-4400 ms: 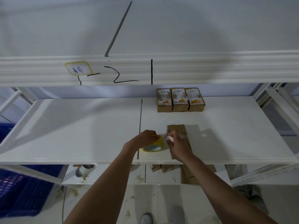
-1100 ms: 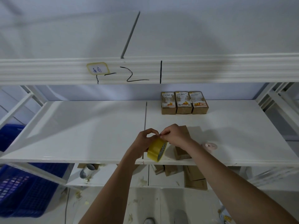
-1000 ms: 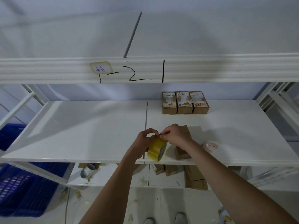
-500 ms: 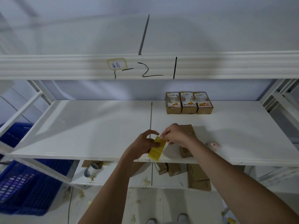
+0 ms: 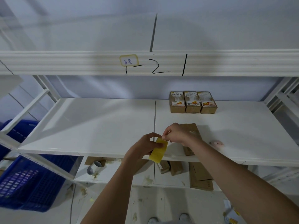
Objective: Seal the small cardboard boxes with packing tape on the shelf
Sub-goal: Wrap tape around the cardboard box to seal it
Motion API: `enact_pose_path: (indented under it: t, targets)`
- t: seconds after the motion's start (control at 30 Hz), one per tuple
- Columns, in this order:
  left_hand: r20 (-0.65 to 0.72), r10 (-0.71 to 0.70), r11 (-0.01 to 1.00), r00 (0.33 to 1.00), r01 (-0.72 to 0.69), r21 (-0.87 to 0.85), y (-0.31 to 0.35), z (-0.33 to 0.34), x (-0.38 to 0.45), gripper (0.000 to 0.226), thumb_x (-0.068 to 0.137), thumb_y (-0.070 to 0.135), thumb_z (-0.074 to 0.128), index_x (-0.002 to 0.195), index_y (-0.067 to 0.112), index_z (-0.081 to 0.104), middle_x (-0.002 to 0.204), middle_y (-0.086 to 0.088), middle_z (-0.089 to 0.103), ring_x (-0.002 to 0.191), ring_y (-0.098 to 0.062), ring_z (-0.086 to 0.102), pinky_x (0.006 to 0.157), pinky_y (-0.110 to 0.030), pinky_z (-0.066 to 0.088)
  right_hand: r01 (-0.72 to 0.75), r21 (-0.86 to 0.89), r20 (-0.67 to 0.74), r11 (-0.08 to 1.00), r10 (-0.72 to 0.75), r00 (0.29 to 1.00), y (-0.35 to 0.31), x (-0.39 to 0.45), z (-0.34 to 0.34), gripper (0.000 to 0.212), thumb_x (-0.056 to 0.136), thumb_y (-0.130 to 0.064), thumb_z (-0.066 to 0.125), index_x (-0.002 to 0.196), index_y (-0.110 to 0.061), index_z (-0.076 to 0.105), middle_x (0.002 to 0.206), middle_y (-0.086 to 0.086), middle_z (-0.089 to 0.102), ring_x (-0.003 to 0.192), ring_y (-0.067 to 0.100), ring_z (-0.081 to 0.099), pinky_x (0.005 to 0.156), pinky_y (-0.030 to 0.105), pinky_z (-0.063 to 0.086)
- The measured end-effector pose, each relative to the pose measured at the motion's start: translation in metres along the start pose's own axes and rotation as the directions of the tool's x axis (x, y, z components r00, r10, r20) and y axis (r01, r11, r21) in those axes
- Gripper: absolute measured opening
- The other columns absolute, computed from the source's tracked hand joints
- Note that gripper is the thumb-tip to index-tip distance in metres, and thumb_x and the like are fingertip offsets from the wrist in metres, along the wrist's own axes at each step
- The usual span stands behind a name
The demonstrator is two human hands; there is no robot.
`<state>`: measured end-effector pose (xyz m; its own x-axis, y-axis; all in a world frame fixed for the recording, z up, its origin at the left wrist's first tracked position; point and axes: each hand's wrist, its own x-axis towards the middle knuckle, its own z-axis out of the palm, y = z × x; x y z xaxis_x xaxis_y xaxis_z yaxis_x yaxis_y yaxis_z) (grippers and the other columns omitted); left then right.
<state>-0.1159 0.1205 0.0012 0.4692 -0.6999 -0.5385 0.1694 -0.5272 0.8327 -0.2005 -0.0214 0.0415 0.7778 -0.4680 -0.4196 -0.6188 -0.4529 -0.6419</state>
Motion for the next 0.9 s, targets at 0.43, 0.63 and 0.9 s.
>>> enact_pose_path:
  t: [0.43,0.63,0.9]
  targets:
    - [-0.008,-0.036,0.999,0.999,0.036,0.014,-0.018,0.006,0.006,0.036,0.089,0.024,0.075,0.122,0.018,0.064,0.111,-0.014,0.068,0.091,-0.023,0.07,0.075,-0.032,0.061,0.057,-0.297,0.087,0.953,-0.032,0.996,0.002,0.001,0.017,0.019,0.094,0.0,0.058,0.112,-0.001,0.066,0.115,0.012,0.067,0.102,0.025,0.065,0.09,0.038,0.058]
    - [-0.024,-0.11,0.994,0.994,0.109,-0.004,-0.025,0.01,0.009,0.035,0.088,0.029,0.075,0.121,0.021,0.065,0.116,-0.014,0.068,0.103,-0.029,0.069,0.091,-0.042,0.058,0.092,-0.364,0.091,0.927,-0.063,0.994,0.004,0.004,0.024,0.018,0.097,-0.006,0.055,0.114,-0.002,0.06,0.119,0.014,0.063,0.108,0.026,0.062,0.094,0.037,0.053]
    - [-0.034,-0.081,0.996,0.996,0.08,-0.05,-0.037,0.012,0.011,0.023,0.088,0.024,0.075,0.11,0.027,0.069,0.11,-0.017,0.071,0.101,-0.032,0.071,0.09,-0.048,0.058,0.096,-0.345,0.106,0.934,-0.063,0.992,0.002,-0.002,0.029,0.025,0.098,-0.012,0.058,0.122,-0.003,0.057,0.126,0.011,0.063,0.106,0.026,0.064,0.086,0.034,0.054]
